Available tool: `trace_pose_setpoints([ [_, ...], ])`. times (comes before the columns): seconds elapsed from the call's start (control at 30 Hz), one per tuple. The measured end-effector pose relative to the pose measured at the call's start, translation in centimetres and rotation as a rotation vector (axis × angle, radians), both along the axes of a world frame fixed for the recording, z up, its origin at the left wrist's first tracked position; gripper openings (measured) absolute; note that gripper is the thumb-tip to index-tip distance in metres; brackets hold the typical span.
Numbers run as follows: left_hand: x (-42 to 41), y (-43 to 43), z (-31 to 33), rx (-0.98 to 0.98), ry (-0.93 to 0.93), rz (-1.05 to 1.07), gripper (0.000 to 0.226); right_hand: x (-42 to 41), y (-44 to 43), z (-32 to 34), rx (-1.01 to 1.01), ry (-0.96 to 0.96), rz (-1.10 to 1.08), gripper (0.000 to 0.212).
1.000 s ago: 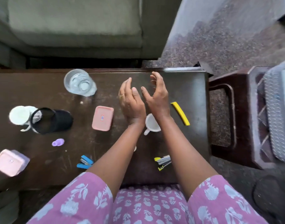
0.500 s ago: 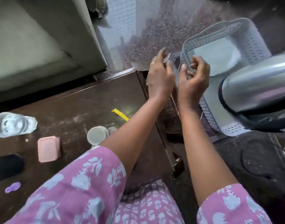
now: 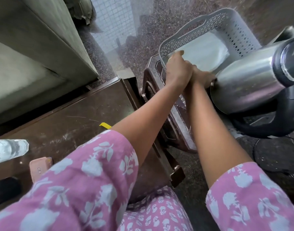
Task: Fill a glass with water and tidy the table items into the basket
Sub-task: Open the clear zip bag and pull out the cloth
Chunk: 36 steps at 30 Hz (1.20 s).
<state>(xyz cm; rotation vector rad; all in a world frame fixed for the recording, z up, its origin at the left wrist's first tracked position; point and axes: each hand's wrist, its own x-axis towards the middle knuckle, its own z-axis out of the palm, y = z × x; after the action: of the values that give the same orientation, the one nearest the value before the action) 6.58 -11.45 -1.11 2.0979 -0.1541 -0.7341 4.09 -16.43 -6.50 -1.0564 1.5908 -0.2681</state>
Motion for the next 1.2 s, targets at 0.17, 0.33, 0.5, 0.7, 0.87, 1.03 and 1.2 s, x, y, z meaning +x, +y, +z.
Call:
trace_pose_setpoints([
  [0.17,-0.2,0.4,-0.7,-0.054,-0.013,0.054,0.042,1.5,-1.0,-0.2,-0.003,0.087,-0.058,0.023],
  [0.33,0.2,1.0,-1.0,-0.163,0.030,0.121,0.042,1.9,-0.8,0.7,0.086,-0.254,-0.359,0.012],
  [0.5,0.6,2.5,-0.9,-0.262,-0.015,0.223,0.035,1.3,-0.4,2.9,-0.045,-0.510,-0.399,0.012],
  [0.7,0.9,5.5,-1.4,-0.331,0.060,0.383,0.034,0.8,2.1,8.5,-0.220,-0.852,-0.428,0.028],
  [0.87,0.7,8.8,-0.3,-0.568,0.282,0.325,0.033,1.1,6.0,11.6,-0.244,-1.023,-0.323,0.023],
  [1.03,1.7,13.9,-1.0,-0.804,0.643,0.516,0.033,2.3,11.2,11.2,0.079,-1.110,-0.137,0.033],
  [1.2,3.1,21.5,-1.7,-1.088,0.800,0.944,0.031,2.5,16.3,10.1,0.353,-0.971,0.069,0.029],
])
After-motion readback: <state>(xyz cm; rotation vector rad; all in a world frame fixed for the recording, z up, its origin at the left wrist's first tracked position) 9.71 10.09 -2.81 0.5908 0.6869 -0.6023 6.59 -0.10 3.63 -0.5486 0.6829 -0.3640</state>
